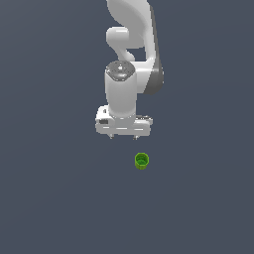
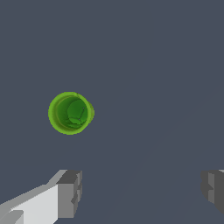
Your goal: Pick up the object and move it to a goal position.
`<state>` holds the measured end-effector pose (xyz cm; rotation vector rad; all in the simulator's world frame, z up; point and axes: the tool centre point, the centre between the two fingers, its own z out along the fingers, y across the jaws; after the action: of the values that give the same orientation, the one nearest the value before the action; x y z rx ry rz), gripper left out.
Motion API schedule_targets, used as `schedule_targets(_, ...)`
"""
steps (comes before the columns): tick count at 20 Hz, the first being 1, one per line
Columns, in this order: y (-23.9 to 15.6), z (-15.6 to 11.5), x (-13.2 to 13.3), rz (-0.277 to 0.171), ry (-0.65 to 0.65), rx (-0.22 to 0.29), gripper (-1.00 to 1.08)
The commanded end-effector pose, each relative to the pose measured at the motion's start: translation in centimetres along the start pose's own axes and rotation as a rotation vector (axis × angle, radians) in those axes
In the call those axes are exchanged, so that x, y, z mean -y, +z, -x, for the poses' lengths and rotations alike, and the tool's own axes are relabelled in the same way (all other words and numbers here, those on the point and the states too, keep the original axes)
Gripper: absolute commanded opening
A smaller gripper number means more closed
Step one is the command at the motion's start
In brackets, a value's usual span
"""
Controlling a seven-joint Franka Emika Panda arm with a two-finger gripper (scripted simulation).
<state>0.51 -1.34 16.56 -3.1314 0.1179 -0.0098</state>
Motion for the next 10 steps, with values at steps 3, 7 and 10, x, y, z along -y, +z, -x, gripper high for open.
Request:
schedule_targets(3,0.0,-0.1,0.1,0.001,-0.004,-0.002,1.00)
schedule_targets(7,0.1,-0.5,0.9,0.012,-0.032,-0.013,1.00)
schedule_targets(10,0.1,-0.7,1.4,0.018,-0.044,-0.021,1.00)
